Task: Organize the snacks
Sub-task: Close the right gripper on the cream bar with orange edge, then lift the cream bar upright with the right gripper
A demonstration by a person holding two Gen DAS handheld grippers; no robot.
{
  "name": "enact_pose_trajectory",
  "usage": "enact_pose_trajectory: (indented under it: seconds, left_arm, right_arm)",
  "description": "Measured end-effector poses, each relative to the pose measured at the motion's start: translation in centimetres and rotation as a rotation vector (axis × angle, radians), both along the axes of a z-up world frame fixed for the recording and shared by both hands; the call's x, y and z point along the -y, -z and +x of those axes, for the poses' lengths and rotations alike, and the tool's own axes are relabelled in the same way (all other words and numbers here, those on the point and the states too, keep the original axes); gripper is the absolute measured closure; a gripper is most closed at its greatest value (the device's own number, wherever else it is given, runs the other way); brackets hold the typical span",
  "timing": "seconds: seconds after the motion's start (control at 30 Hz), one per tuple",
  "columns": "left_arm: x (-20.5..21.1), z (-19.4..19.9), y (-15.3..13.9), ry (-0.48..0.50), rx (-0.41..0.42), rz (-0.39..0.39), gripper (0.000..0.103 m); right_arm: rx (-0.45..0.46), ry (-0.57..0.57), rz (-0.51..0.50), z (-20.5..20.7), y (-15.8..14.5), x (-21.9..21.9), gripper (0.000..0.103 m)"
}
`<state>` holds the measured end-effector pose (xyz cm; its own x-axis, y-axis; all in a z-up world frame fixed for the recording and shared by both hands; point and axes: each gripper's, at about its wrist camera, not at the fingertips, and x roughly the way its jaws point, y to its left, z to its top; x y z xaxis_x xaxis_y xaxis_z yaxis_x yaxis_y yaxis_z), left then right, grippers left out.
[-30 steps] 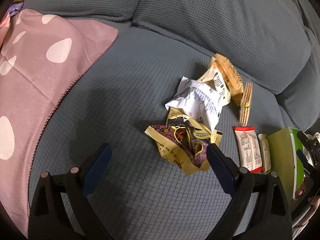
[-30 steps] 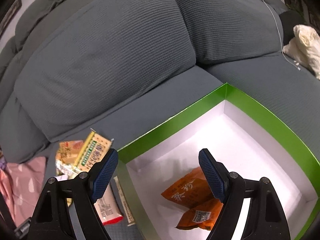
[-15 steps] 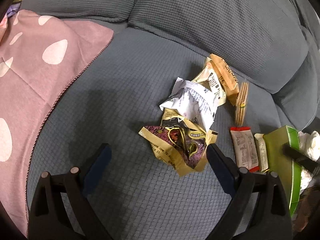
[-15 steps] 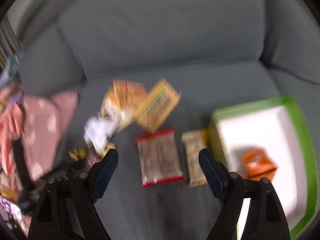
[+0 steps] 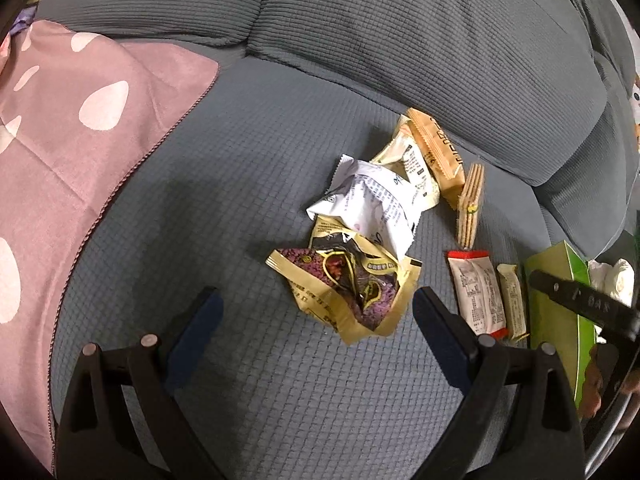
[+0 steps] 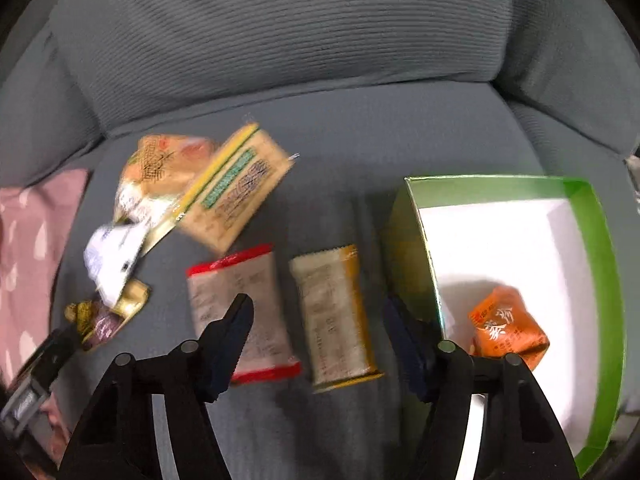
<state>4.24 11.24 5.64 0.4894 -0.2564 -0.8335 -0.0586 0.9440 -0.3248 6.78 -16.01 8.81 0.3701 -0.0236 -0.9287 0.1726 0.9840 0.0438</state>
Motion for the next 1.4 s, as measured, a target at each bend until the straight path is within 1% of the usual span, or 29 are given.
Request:
enact_pose_trajectory:
  seconds: [0.1,0.17,0.3,0.37,0.43,0.47,0.53,0.57,0.6,0.67,0.77,0.8,0.83,0.87,0.9,1.03,1.1,1.2,1.23,1.3,1.4]
  left_arm:
    - [0.3,-0.1,-0.2,0.009,0.006,0.002,0.007]
    - [0.6,-0.3,-0.3,0.011,0.009,0.015,0.007]
    - [1.1,-0.6,-0.5,0.033,0.022,0.039,0.007]
    - [1.3,-0.8,-0.5,0.052,0.025,0.039,0.007]
    - [1.5,-0.9,-0.6,0.061,0.026,0.046,0.007]
    - [1.5,-0.9,-0.6,0.062,0.028,0.049,0.007]
    - [1.7,-0.9,-0.7,0.070,0.034,0.047,0.007]
    - [1.7,-0.9,-0.8,0.073,0.035,0.044,0.007]
    - [1.7,-1.0,-0.8,0.077,0.037,0.040,0.007]
    - [1.7,-1.1,-1.0,0.079,0.041,0.035,0.007]
    - [1.5,-1.2,-1.0,0.077,0.037,0.028,0.007]
    - [1.5,-1.2,-1.0,0.076,0.035,0.025,0.007]
    - [1.4,-1.2,-1.0,0.077,0.034,0.022,0.007]
    - [1.4,-1.2,-1.1,0.076,0.035,0.019,0.007]
    - [1.4,-1.2,-1.1,0.075,0.037,0.017,0.007]
    - [1.6,-1.2,-1.1,0.087,0.035,0.015,0.007]
    - [1.8,-1.3,-1.1,0.092,0.035,0.016,0.007]
    - [1.9,-1.4,-1.0,0.094,0.031,0.016,0.007]
    - [2.0,-1.4,-0.9,0.094,0.027,0.017,0.007]
    - [2.2,-1.5,-0.7,0.096,0.019,0.023,0.007]
    - [2.6,-1.7,-0.6,0.111,0.011,0.037,0.008]
  right_arm:
    - [-0.042,-0.013,0.009,0.3,0.3,-0.3,0.035]
    - [-0.061,-0.048,0.019,0.2,0.7,-1.3,0.035]
    - [-0.083,-0.059,-0.075,0.9,1.7,-3.0,0.035]
    - [-0.078,-0.036,-0.128,1.5,2.0,-2.7,0.035]
    - [-0.089,-0.019,-0.154,2.0,2.1,-2.8,0.041]
    - [-0.105,-0.019,-0.158,2.1,2.1,-3.0,0.041]
    - [-0.127,-0.073,-0.135,2.2,1.9,-3.9,0.047]
    - [-0.127,-0.095,-0.132,2.2,1.7,-4.2,0.048]
    - [-0.121,-0.124,-0.150,2.1,1.4,-4.8,0.048]
    - [-0.123,-0.113,-0.171,2.4,1.4,-4.9,0.048]
    - [-0.178,-0.070,-0.104,3.0,2.6,-3.4,0.049]
    - [-0.199,-0.055,-0.084,3.1,3.3,-2.7,0.053]
    - [-0.197,-0.048,-0.093,3.1,3.5,-2.4,0.056]
    - [-0.198,-0.039,-0.126,3.0,3.7,-2.0,0.062]
    - [-0.206,-0.035,-0.120,3.0,3.9,-1.6,0.065]
    - [-0.161,-0.028,-0.048,1.9,3.1,-1.3,0.068]
    - [-0.116,-0.041,0.036,0.4,1.8,-1.9,0.068]
    - [-0.050,-0.089,0.103,-2.2,0.0,-3.6,0.068]
    - [-0.042,-0.104,0.127,-2.8,-0.1,-4.4,0.068]
    - [-0.039,-0.144,0.207,-4.6,0.3,-6.0,0.068]
    - [-0.064,-0.155,0.246,-6.3,2.4,-7.4,0.068]
